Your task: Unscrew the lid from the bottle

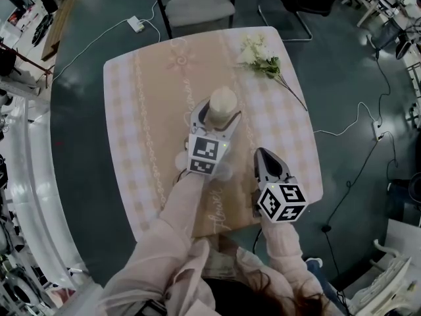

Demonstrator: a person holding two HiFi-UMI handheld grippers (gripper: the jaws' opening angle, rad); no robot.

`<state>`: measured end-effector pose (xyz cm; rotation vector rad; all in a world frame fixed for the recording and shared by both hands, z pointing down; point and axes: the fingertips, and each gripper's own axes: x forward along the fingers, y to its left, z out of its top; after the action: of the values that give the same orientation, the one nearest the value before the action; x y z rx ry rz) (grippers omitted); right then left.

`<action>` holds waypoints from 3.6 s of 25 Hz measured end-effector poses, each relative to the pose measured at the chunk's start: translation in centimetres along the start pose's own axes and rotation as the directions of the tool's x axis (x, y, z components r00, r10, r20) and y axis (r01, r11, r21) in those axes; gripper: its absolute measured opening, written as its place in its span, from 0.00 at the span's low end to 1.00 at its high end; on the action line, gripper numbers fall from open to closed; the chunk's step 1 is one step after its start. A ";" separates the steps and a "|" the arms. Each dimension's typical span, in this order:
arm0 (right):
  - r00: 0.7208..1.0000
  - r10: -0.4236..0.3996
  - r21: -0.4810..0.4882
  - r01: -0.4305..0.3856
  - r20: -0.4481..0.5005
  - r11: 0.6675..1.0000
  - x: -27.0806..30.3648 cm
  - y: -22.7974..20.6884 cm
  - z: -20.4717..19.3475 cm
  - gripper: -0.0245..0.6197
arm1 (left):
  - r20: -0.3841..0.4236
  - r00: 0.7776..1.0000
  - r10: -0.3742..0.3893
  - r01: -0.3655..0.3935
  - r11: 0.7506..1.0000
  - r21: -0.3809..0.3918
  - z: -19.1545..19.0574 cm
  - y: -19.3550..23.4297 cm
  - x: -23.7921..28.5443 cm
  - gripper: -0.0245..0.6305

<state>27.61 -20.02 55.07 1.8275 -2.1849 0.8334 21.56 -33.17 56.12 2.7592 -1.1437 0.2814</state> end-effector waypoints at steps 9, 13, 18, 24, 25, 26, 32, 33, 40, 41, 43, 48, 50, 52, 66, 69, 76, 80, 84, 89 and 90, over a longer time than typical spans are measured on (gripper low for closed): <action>1.000 0.000 -0.003 0.000 -0.007 1.000 0.2 0.0 -0.2 0.06 | 0.011 1.000 0.017 -0.017 1.000 0.015 0.0 0.3 0.5 0.51; 1.000 0.001 -0.003 -0.001 -0.008 1.000 0.4 0.3 -0.5 0.06 | 0.008 1.000 0.018 -0.018 1.000 0.018 -0.2 0.4 0.4 0.52; 1.000 0.001 0.006 -0.001 -0.010 1.000 0.2 0.5 -0.7 0.06 | 0.008 1.000 0.022 -0.022 1.000 0.021 -0.1 0.5 0.2 0.52; 1.000 -0.005 0.004 0.005 -0.011 1.000 -0.2 0.2 -1.0 0.06 | 0.012 1.000 0.004 -0.004 1.000 0.003 0.0 0.1 -0.1 0.52; 1.000 -0.007 0.003 0.007 -0.010 1.000 -0.3 0.1 -1.0 0.06 | 0.014 1.000 0.000 0.000 1.000 0.007 0.1 -0.1 -0.3 0.52; 1.000 -0.009 0.002 0.009 -0.008 1.000 -0.5 0.1 -1.0 0.06 | 0.017 1.000 -0.004 0.004 1.000 0.011 0.4 -0.3 -0.5 0.52; 1.000 -0.004 -0.001 0.004 0.009 1.000 -1.3 0.6 -0.8 0.06 | 0.021 1.000 -0.016 0.015 0.999 0.035 1.1 -0.6 -1.9 0.52; 1.000 -0.001 -0.003 0.001 0.012 1.000 -1.4 0.8 -0.8 0.06 | 0.020 1.000 -0.016 0.015 0.999 0.037 1.1 -0.7 -2.2 0.52; 0.999 0.024 -0.014 -0.024 0.033 1.000 -2.9 2.1 -0.9 0.06 | 0.007 1.000 -0.014 0.013 0.999 0.044 1.2 -1.1 -4.6 0.52; 0.999 0.029 -0.017 -0.028 0.037 0.999 -3.1 2.4 -0.8 0.06 | 0.006 1.000 -0.013 0.012 0.999 0.042 1.2 -1.2 -5.0 0.52; 0.999 0.035 -0.023 -0.035 0.041 0.999 -3.6 2.9 -0.9 0.06 | 0.003 1.000 -0.013 0.013 0.999 0.039 1.3 -1.4 -5.8 0.52; 0.998 0.052 -0.034 -0.051 0.046 0.998 -5.2 4.3 -1.3 0.06 | -0.001 1.000 -0.010 0.010 0.999 0.038 1.3 -1.9 -8.2 0.52; 0.997 0.062 -0.035 -0.061 0.050 0.998 -5.6 4.9 -1.5 0.06 | -0.004 1.000 -0.010 0.010 0.999 0.033 1.1 -2.1 -9.2 0.52; 0.996 0.075 -0.035 -0.073 0.054 0.997 -6.1 5.6 -1.7 0.06 | -0.010 1.000 -0.010 0.010 1.000 0.022 0.7 -2.3 -10.4 0.52; 0.977 0.199 -0.084 -0.192 0.076 0.978 -9.1 10.7 0.2 0.06 | -0.047 0.999 -0.011 0.009 0.999 -0.032 1.4 -3.8 -17.2 0.52; 0.970 0.230 -0.129 -0.218 0.078 0.967 -9.4 11.8 1.8 0.06 | -0.052 0.998 -0.037 0.035 0.999 -0.042 2.7 -3.9 -18.0 0.52; 0.950 0.298 -0.211 -0.275 0.088 0.938 -10.5 14.6 4.7 0.06 | -0.097 0.993 -0.063 0.060 0.998 -0.028 4.4 -4.1 -20.1 0.52; 0.916 0.390 -0.251 -0.358 0.090 0.899 -11.6 17.5 5.7 0.15 | -0.118 0.988 -0.104 0.100 0.994 -0.039 4.9 -4.7 -21.5 0.52; 0.875 0.474 -0.276 -0.433 0.100 0.858 -12.3 19.8 6.6 0.39 | -0.137 0.982 -0.128 0.124 0.992 -0.039 4.9 -5.1 -22.4 0.52; 0.843 0.523 -0.299 -0.471 0.123 0.830 -11.8 22.1 7.5 0.53 | -0.164 0.978 -0.127 0.123 0.992 -0.031 4.4 -5.1 -23.2 0.52; 0.840 0.528 -0.300 -0.475 0.126 0.827 -11.7 22.4 7.5 0.54 | -0.168 0.977 -0.129 0.125 0.992 -0.029 4.3 -5.2 -23.3 0.52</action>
<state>10.74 -11.93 36.58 1.2670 -2.8166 0.4094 9.58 -14.40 46.41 2.7158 -0.9201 0.4769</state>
